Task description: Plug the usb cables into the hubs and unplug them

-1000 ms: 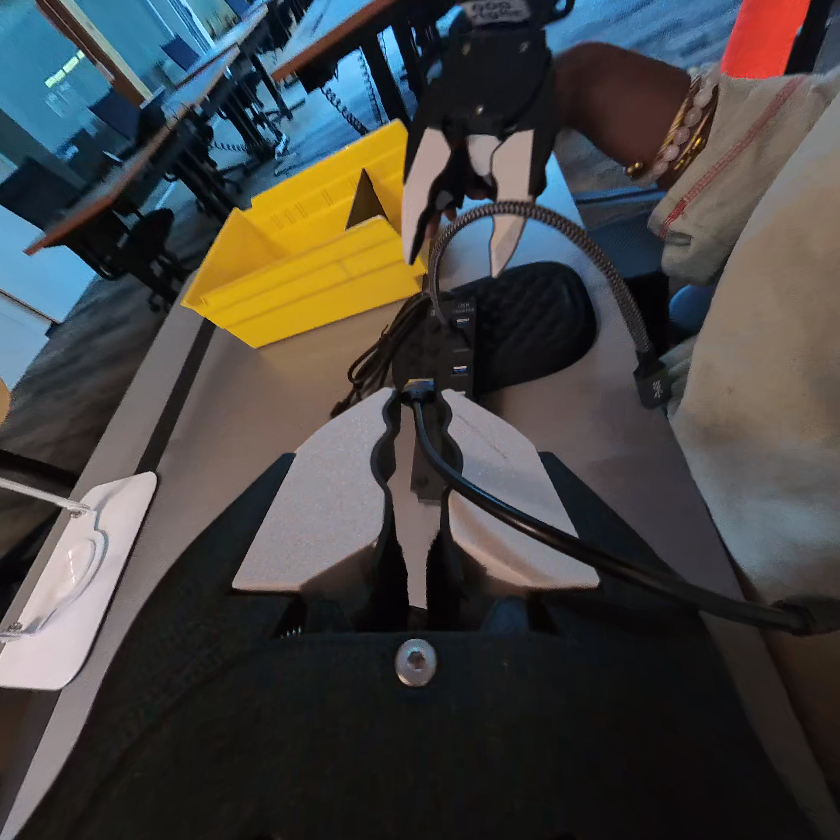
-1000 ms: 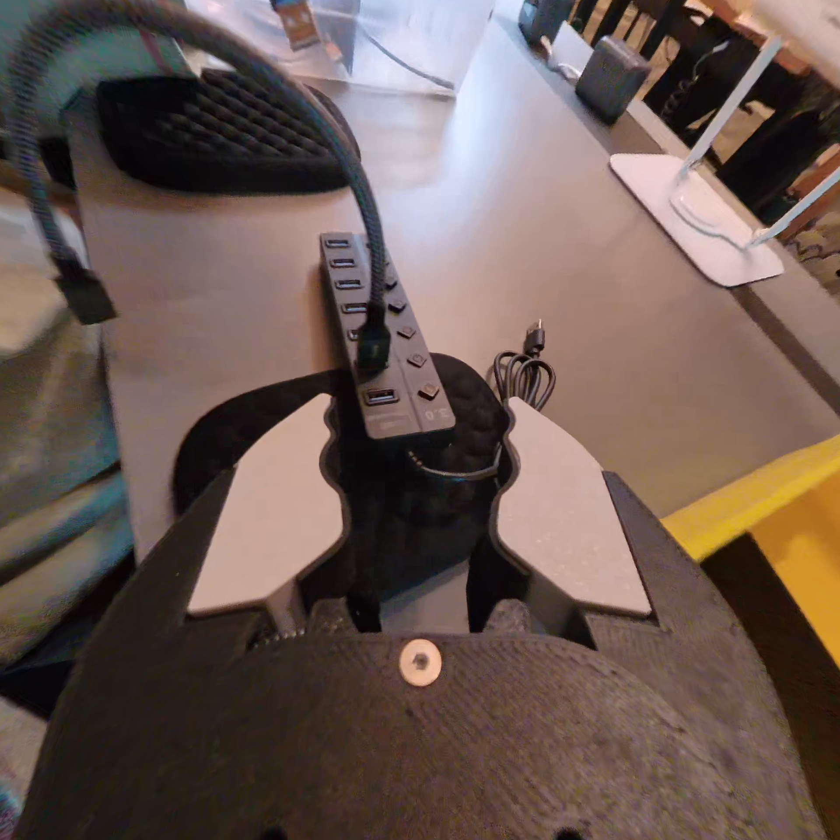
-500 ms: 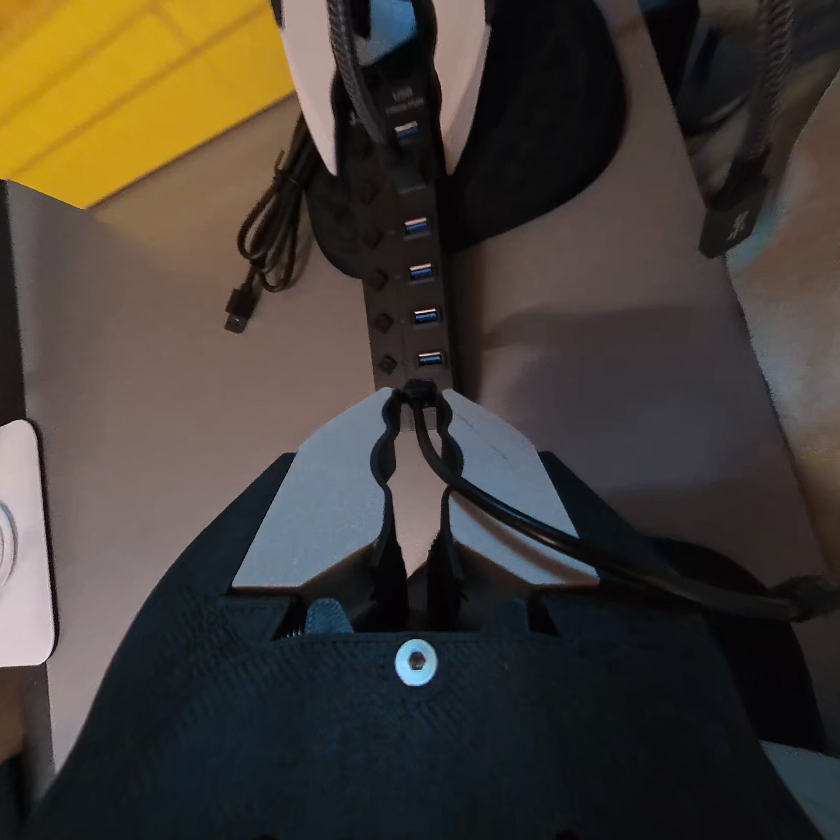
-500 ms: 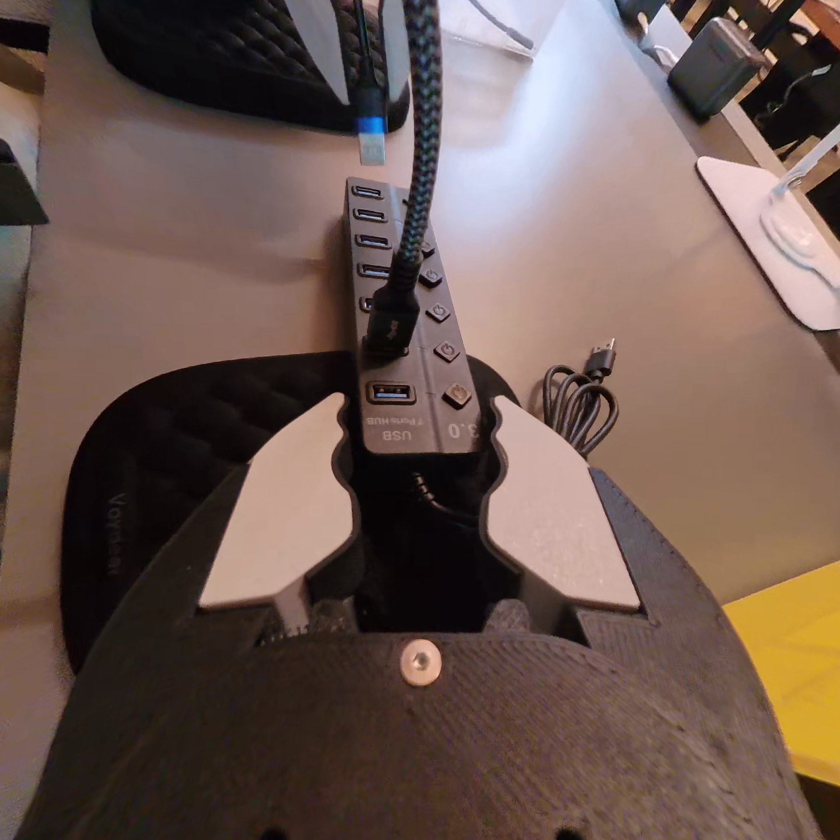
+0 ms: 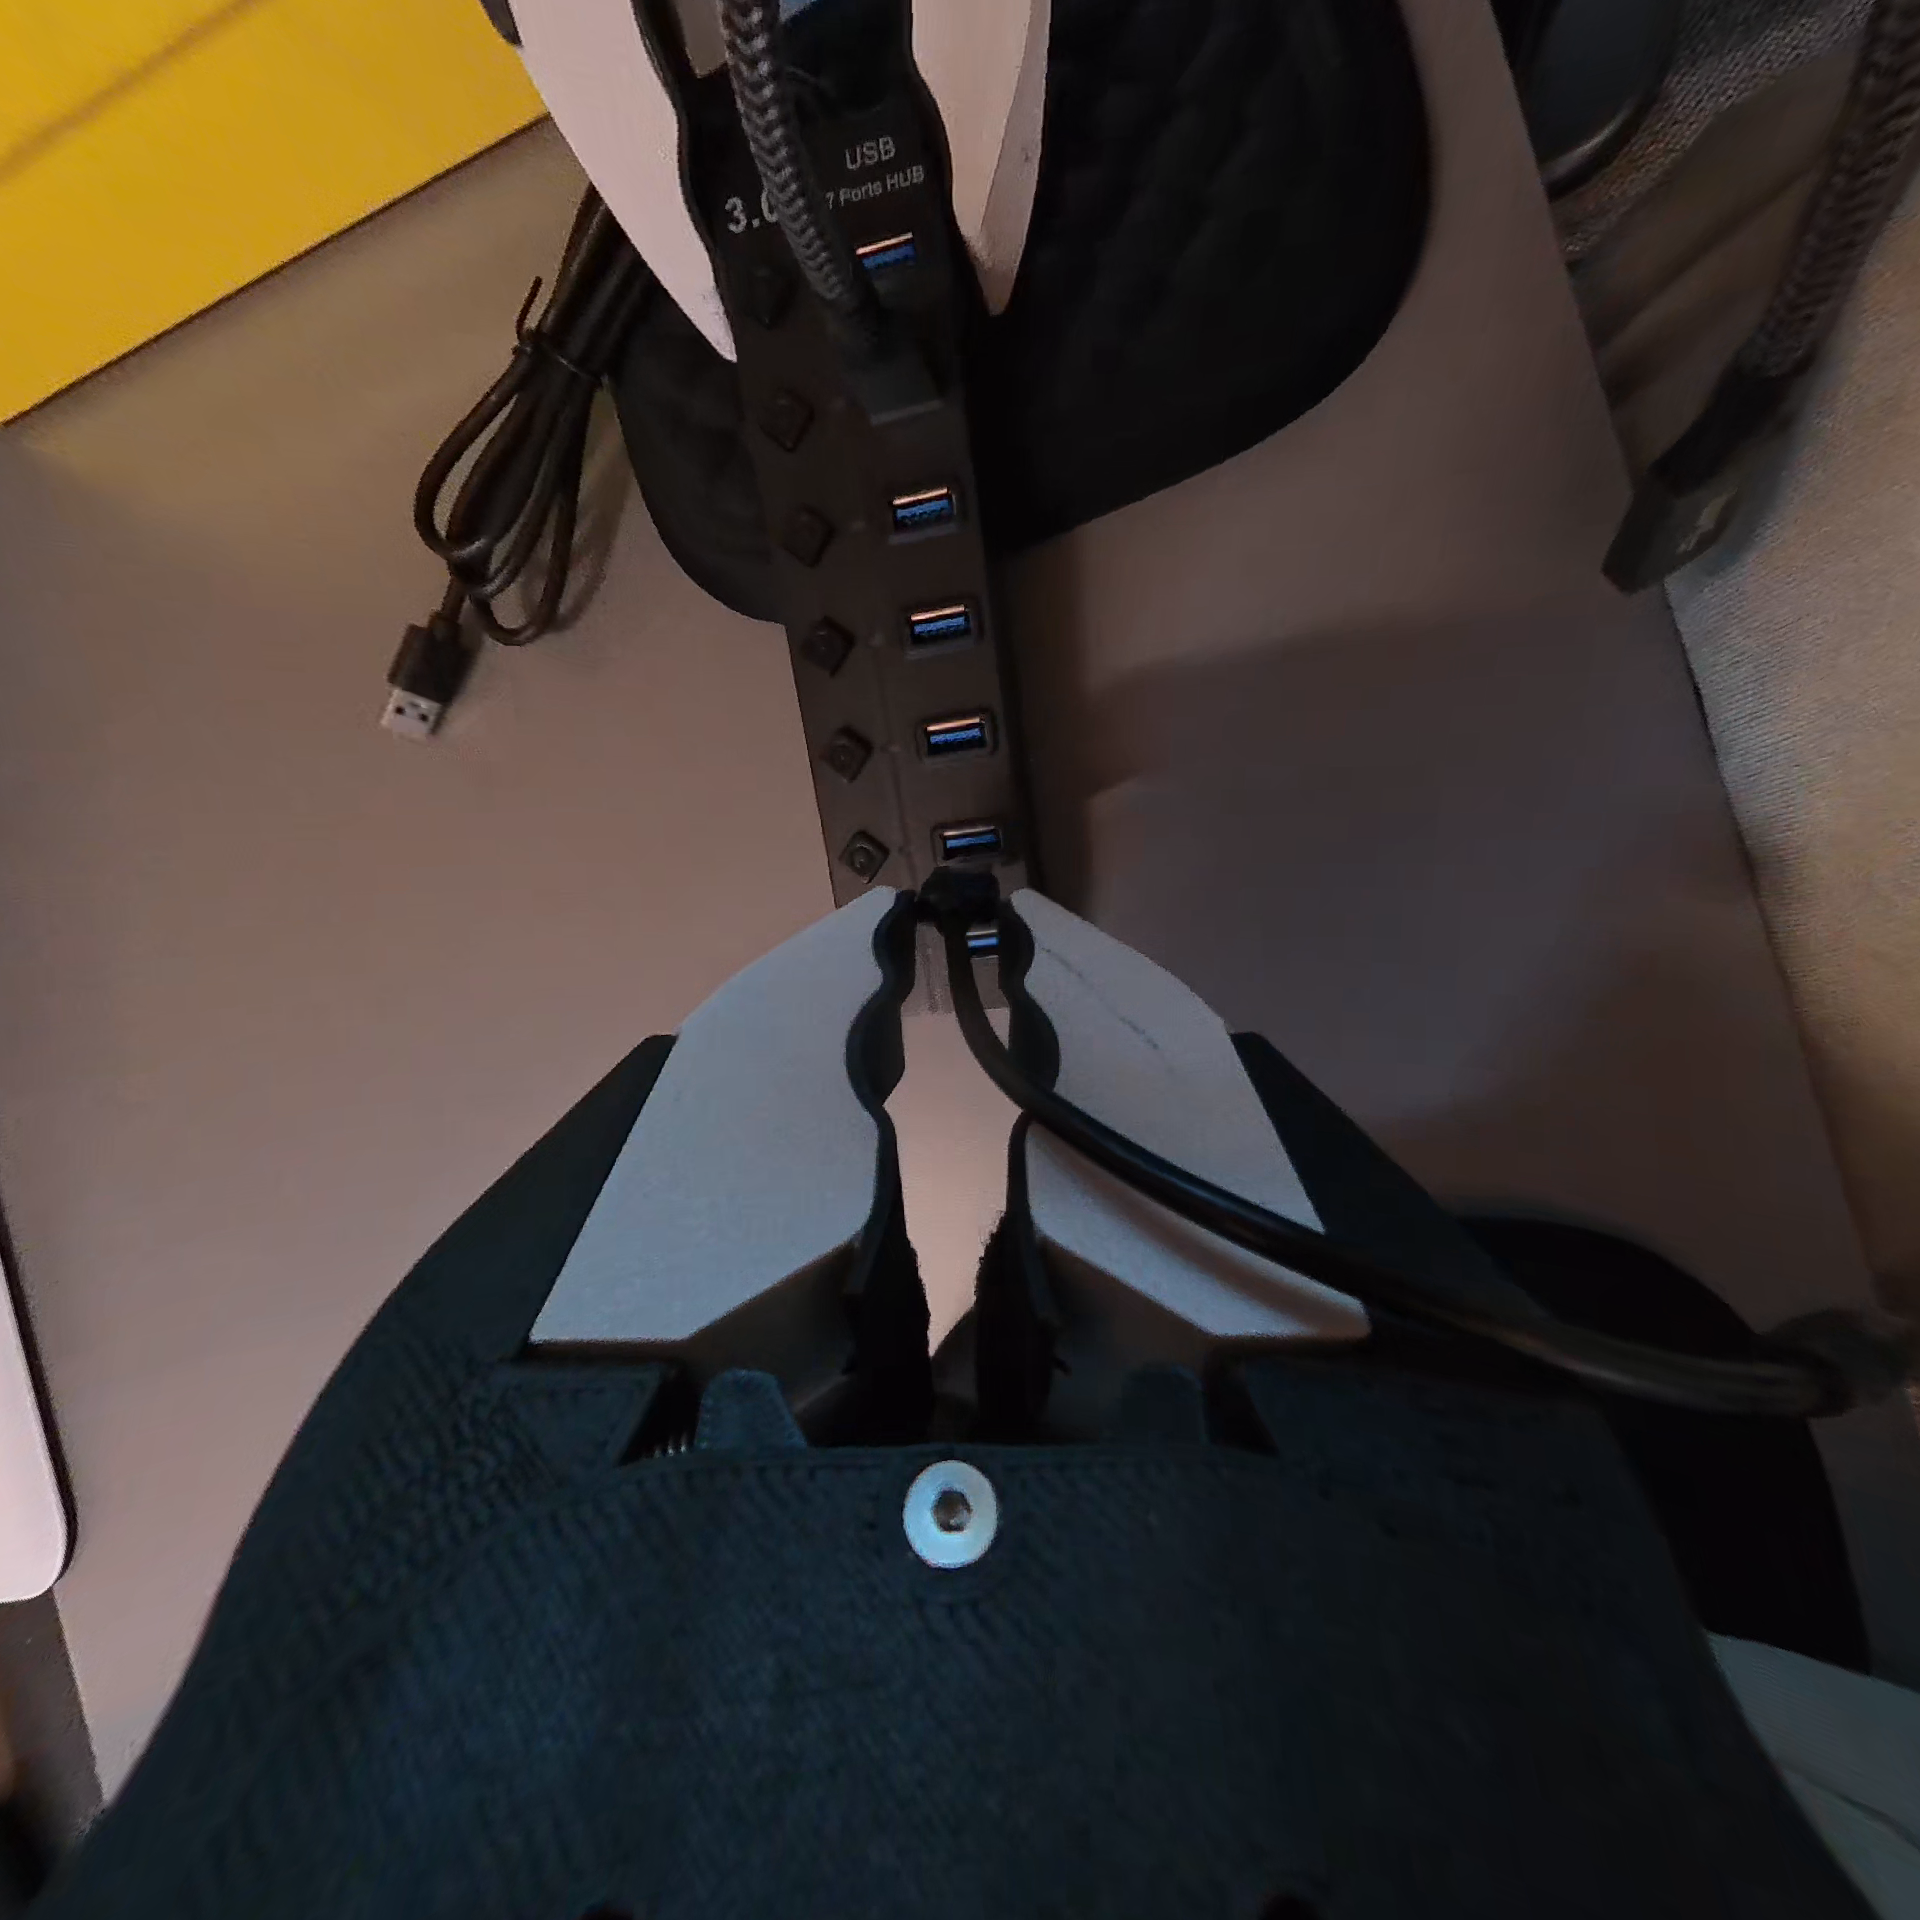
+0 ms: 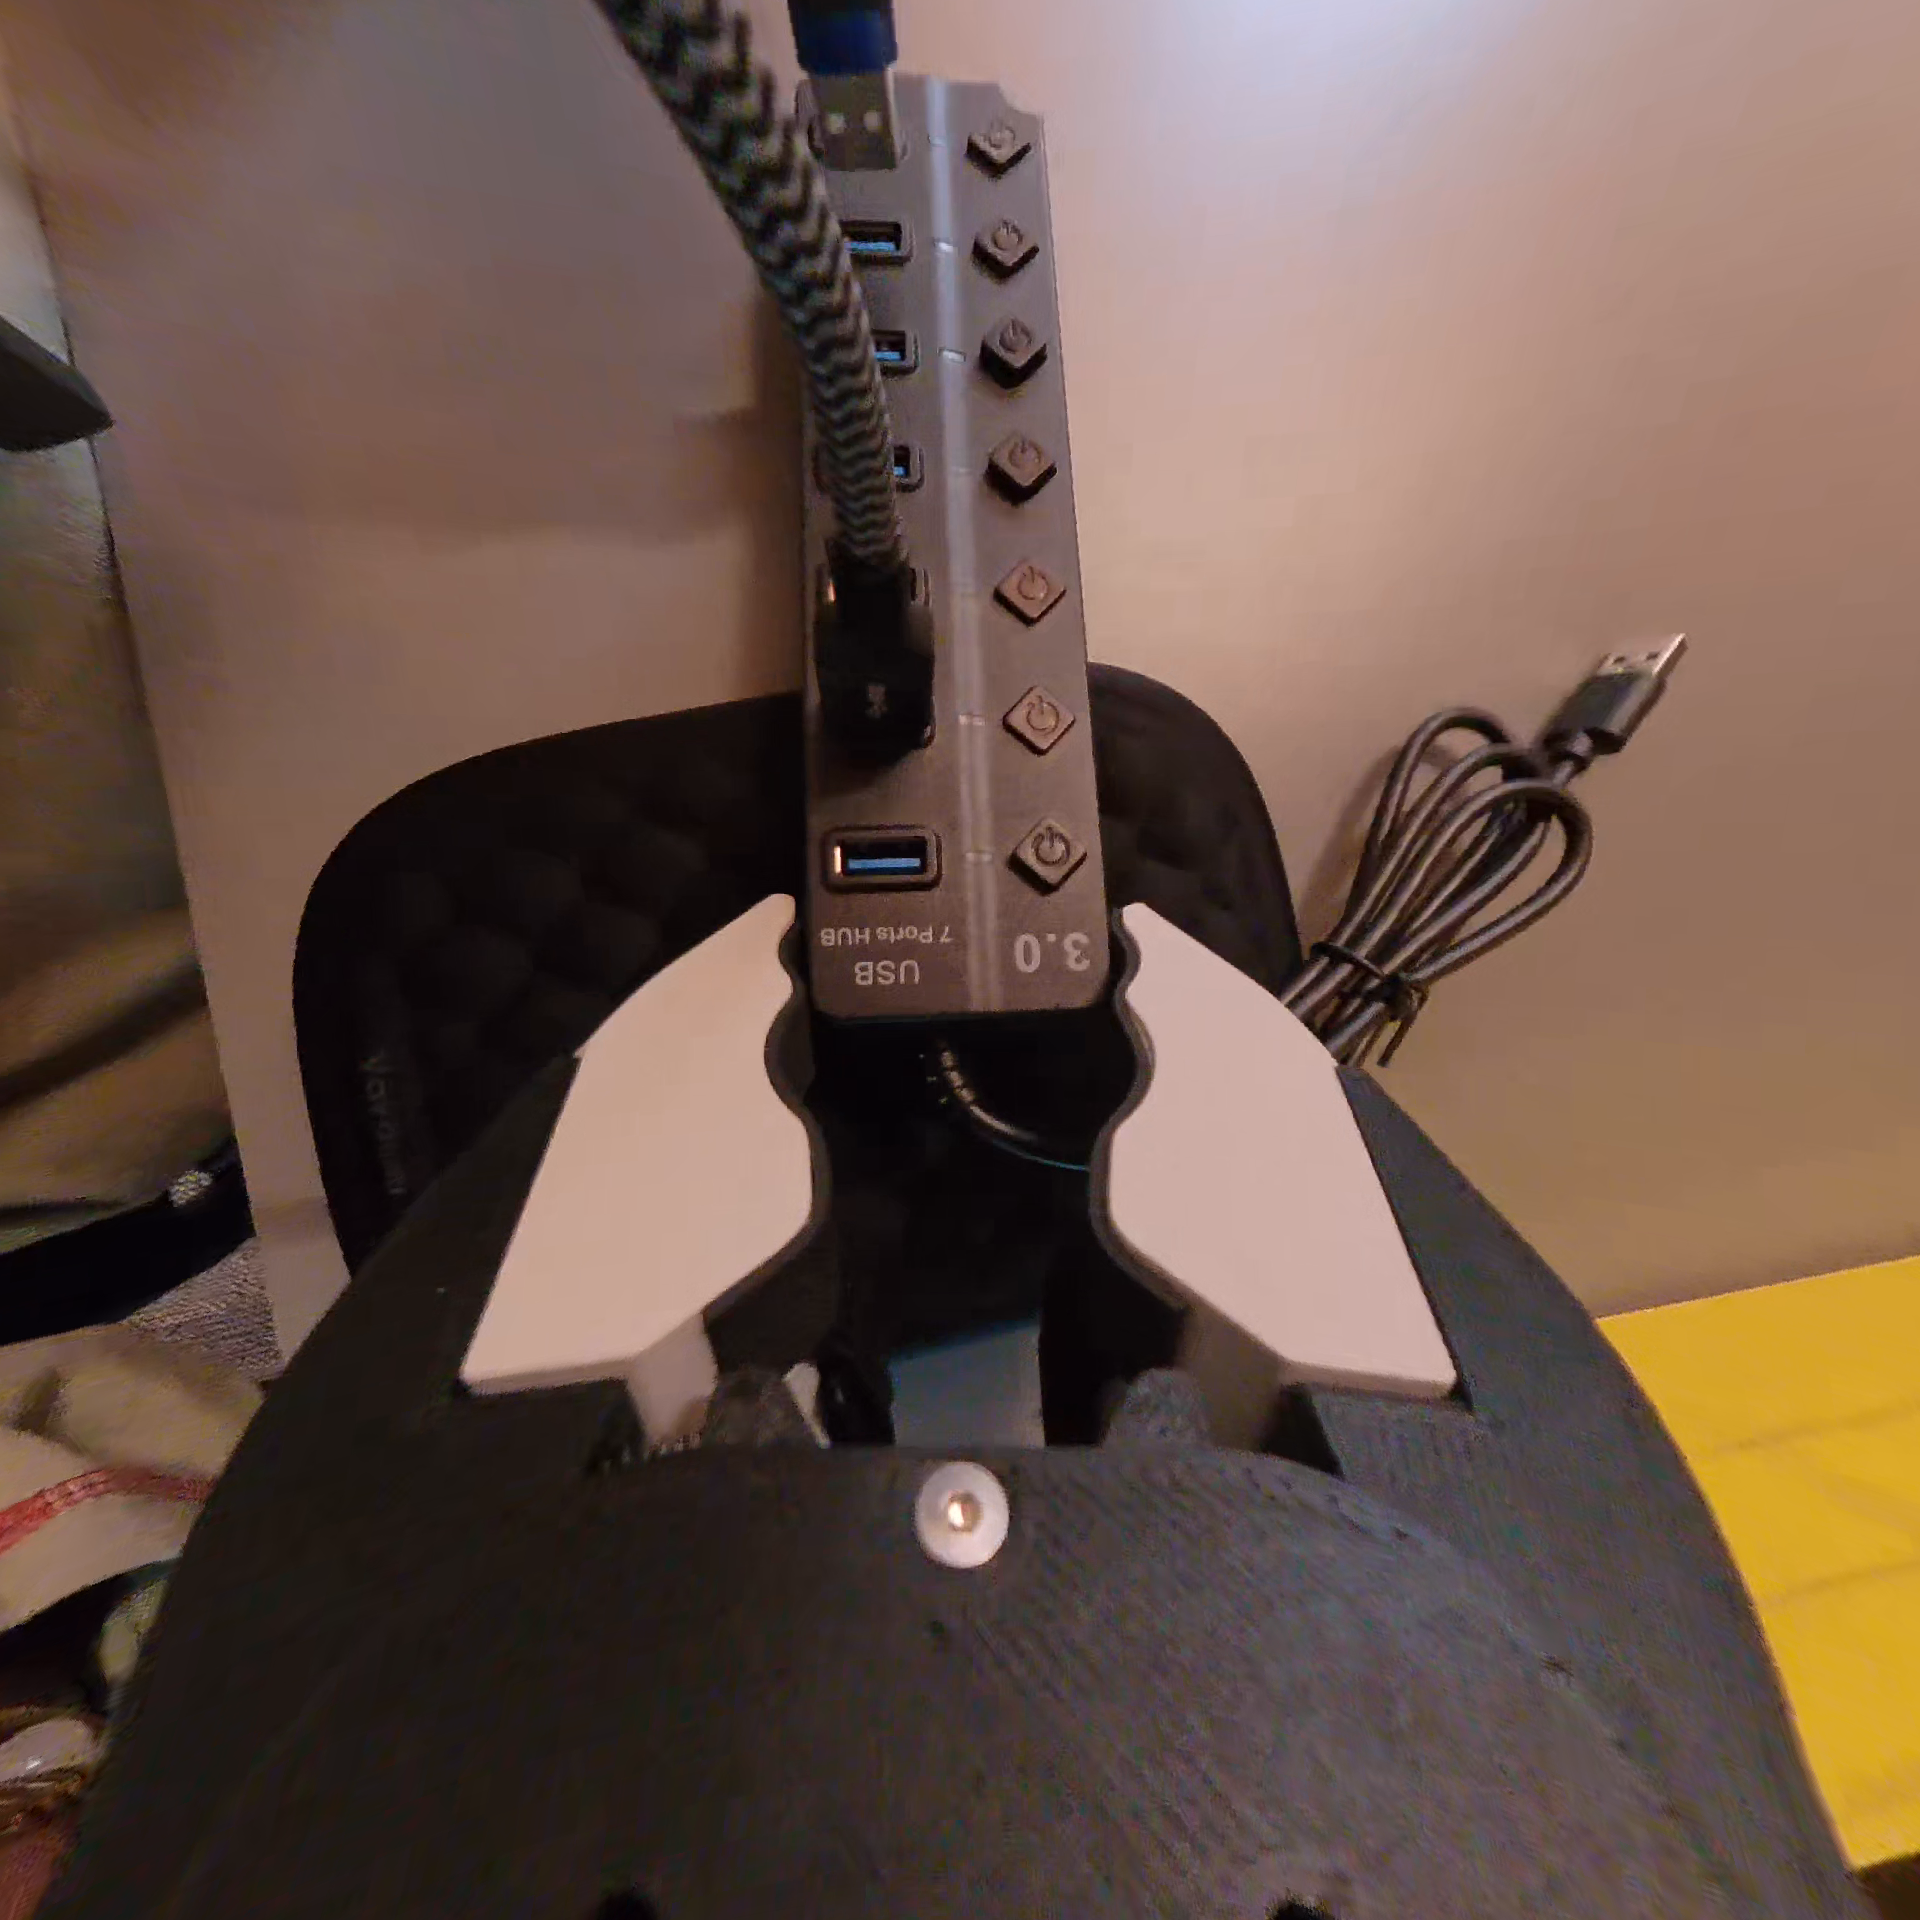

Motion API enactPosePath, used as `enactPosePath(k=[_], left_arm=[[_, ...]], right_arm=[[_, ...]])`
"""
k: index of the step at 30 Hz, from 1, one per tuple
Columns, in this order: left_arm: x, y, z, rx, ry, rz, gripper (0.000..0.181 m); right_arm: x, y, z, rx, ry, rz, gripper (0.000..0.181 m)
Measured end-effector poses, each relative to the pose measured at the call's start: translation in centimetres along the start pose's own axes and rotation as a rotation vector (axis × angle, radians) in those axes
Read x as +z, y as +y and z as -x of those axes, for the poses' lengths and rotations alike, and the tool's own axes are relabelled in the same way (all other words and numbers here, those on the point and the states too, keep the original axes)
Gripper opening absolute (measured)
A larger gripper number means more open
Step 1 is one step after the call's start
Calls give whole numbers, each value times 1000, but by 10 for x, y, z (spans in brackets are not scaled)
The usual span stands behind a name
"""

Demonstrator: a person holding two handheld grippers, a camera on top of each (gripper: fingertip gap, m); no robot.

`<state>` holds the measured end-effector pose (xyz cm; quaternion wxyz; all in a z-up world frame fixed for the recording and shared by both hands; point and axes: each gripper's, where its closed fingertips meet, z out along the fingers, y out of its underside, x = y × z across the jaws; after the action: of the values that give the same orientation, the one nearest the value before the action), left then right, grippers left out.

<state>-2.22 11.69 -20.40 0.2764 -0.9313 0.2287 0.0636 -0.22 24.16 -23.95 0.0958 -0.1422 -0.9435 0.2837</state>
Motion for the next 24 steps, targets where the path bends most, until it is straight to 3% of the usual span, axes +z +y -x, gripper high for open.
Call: enactPosePath(k=[5,24], left_arm=[[3,0,0,-1,-2,6,15],[3,0,-2,-15,-24,7,15]], right_arm=[[-6,-6,-1,-72,65,7,54],[-15,-19,2,-66,99,-20,54]])
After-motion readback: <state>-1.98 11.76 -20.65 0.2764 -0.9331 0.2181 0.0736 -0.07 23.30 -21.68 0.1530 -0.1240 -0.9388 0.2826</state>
